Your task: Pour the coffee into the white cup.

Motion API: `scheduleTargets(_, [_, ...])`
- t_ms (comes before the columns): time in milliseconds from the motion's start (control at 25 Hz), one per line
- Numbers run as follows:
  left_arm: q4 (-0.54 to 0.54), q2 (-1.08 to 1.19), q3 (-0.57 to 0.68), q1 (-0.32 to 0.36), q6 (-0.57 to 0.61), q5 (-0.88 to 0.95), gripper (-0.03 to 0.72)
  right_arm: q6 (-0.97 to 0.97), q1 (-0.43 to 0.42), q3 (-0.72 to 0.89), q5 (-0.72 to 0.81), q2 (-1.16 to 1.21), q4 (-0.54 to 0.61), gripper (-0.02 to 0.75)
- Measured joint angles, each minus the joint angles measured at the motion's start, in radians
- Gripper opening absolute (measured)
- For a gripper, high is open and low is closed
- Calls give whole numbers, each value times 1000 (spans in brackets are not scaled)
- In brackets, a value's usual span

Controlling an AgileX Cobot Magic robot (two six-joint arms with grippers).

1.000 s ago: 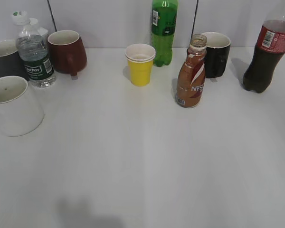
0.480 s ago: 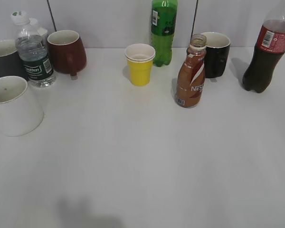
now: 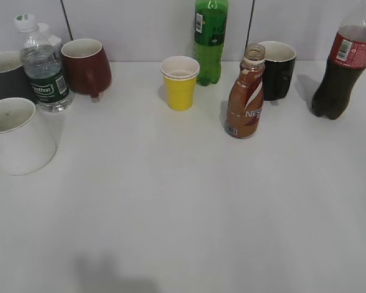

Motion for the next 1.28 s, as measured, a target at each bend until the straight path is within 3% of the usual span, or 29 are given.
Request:
scheduleTargets(360, [118, 296, 21, 0, 0, -365, 239, 0, 0, 0, 0, 0, 1, 570])
scheduleTargets(640, [146, 478, 229, 0, 0, -890, 239, 0, 0, 0, 0, 0, 1, 570])
scheduleTargets(960, [49, 666, 364, 0, 0, -1194, 241, 0, 0, 0, 0, 0, 1, 570])
scheduleTargets(1120, [-46, 776, 400, 0, 0, -1289, 241, 0, 0, 0, 0, 0, 1, 570])
scheduleTargets(1280, [-57, 874, 400, 0, 0, -1342, 241, 0, 0, 0, 0, 0, 1, 570])
